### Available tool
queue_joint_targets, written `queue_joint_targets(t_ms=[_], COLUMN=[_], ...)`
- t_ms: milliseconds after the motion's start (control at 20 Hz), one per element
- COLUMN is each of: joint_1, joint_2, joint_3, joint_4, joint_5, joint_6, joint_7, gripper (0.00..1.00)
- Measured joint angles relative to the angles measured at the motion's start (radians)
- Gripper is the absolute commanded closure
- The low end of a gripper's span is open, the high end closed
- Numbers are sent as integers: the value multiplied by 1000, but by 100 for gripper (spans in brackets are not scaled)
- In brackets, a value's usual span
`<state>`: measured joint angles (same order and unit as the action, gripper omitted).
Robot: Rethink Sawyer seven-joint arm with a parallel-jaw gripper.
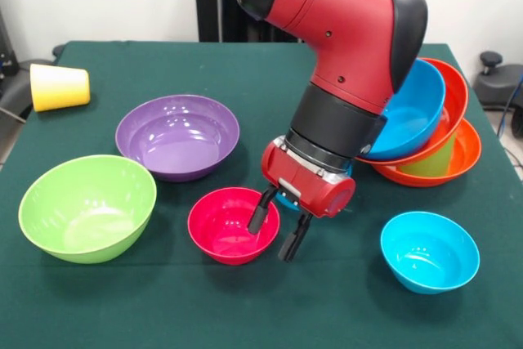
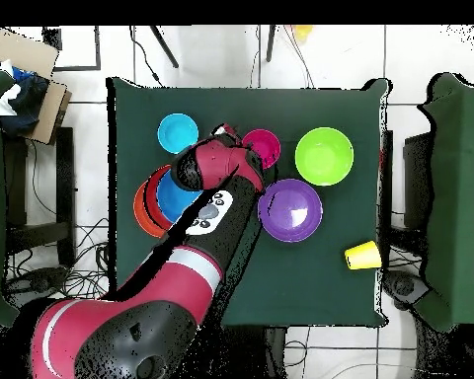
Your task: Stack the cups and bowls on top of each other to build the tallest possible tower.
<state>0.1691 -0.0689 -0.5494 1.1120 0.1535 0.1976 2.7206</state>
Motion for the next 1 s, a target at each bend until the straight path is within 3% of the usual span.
queue_joint_targets(t_ms=[600, 1000], joint_1=[-3, -25], joint_2=[10, 66], joint_3=[-5, -5], joint_4=[-3, -13], joint_5=[2, 2], joint_6=[0, 0], joint_7=[0, 0], gripper=[0, 0])
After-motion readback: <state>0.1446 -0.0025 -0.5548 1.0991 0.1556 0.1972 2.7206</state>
